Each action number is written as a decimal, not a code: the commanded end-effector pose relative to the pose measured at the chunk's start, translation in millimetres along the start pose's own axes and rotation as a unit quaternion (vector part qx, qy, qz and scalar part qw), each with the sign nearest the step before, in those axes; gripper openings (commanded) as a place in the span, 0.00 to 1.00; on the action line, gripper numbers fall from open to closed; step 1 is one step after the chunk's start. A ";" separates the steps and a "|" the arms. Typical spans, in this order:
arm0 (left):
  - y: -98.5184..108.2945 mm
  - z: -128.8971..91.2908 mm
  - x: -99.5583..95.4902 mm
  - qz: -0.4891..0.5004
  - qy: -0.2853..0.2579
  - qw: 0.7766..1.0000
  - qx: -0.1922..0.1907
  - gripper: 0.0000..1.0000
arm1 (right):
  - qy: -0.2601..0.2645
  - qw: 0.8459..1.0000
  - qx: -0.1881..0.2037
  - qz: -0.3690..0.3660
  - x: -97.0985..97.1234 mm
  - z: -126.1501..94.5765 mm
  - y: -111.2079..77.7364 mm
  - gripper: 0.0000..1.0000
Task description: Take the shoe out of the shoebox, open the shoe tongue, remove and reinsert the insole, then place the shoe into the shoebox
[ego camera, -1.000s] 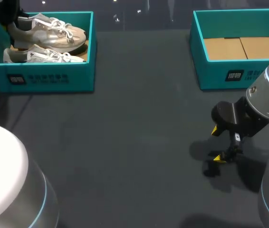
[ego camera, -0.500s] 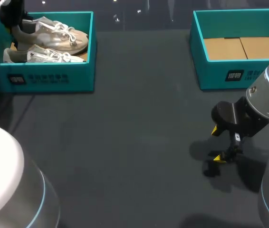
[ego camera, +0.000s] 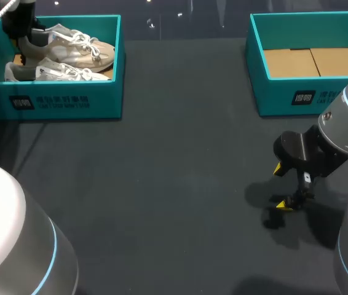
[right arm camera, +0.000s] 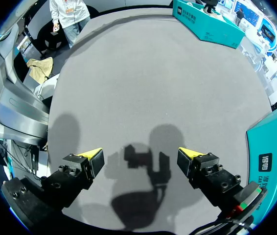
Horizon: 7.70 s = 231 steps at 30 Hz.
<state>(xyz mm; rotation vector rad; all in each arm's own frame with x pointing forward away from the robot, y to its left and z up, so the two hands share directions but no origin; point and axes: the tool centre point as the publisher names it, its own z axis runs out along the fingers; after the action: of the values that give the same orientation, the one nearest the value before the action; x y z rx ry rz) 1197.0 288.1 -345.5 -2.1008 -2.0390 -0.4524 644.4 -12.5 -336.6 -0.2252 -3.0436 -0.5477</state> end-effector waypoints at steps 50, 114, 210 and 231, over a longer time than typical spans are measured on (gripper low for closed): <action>-48.6 -93.2 16.9 -0.006 -0.107 0.993 -0.041 1.00 | -0.001 1.000 -0.001 0.000 1.7 -0.4 -1.0 1.00; -147.4 -25.9 -8.6 -0.004 -0.125 0.992 0.034 0.92 | -0.001 1.000 -0.001 0.000 1.7 -0.4 -1.0 1.00; -140.9 -160.2 64.2 0.026 -0.095 0.995 -0.029 0.00 | -0.001 1.000 -0.001 0.000 1.7 -0.4 -1.0 1.00; -228.3 -222.6 28.0 0.043 -0.059 0.997 -0.030 0.00 | -0.001 1.000 -0.001 0.000 1.7 -0.4 -1.0 1.00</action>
<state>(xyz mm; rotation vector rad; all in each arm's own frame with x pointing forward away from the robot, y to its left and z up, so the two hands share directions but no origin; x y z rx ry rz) 977.5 256.7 -151.0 -2.2823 -2.0052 -0.3347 644.4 -12.5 -336.6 -0.2253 -3.0436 -0.5477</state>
